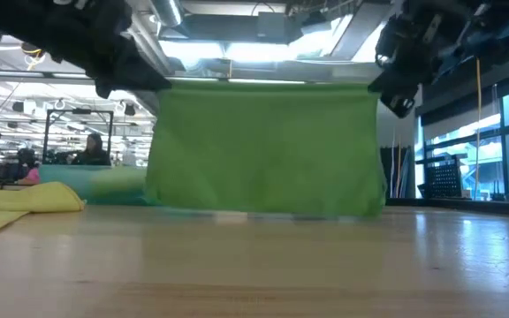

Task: Fold microfiber towels
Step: Fold the green microfiber cloth

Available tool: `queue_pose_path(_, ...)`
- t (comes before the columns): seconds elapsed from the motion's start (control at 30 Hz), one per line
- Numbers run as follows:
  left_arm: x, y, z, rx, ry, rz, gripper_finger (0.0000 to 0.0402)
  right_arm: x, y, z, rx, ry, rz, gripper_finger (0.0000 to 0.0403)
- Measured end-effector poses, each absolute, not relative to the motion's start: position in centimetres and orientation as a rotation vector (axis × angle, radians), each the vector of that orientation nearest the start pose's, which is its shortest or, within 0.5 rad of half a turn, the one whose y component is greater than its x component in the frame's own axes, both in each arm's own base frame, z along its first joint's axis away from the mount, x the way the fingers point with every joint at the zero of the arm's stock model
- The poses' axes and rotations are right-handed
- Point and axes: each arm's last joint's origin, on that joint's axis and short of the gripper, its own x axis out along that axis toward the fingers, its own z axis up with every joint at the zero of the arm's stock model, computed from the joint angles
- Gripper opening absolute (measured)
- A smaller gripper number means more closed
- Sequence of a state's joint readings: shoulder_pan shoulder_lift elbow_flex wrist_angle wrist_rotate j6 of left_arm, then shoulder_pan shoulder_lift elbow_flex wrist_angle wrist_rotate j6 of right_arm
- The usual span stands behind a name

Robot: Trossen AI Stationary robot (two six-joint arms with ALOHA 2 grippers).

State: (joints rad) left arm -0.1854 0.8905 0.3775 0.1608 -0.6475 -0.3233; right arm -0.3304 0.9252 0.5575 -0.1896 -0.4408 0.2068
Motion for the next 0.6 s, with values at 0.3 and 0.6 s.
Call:
queue_pose_path(0.3, 18.5, -0.1, 21.8, -0.144, 0.168, 0.565, 0.0, 19.8, -5.9, 26.3, 0.213, 0.456, -0.054, 0.0008)
queue_pose_path(0.6, 18.6, -2.3, 19.4, -0.229, 0.365, 0.403, 0.0, 19.4, -3.5, 22.7, 0.283, 0.621, 0.104, 0.0011)
